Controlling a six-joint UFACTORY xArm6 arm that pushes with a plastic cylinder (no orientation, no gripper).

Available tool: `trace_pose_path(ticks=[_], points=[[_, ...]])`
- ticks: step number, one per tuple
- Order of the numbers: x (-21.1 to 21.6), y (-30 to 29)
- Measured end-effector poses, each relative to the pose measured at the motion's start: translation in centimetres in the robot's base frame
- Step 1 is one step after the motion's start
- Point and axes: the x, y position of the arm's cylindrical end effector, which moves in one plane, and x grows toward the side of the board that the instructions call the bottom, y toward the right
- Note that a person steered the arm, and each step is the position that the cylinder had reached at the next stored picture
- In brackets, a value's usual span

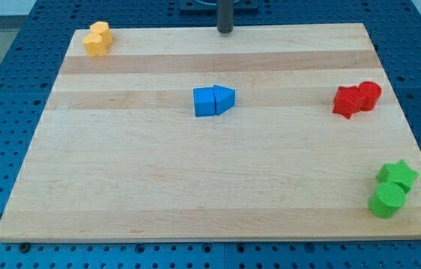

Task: Move the arm close to the yellow hexagon

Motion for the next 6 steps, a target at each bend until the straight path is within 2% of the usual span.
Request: trace_pose_path(ticks=[1,3,5,6], points=[[0.0,0.0],[0.5,-9.4],[-0.1,-13.9],[-0.1,-20.7]])
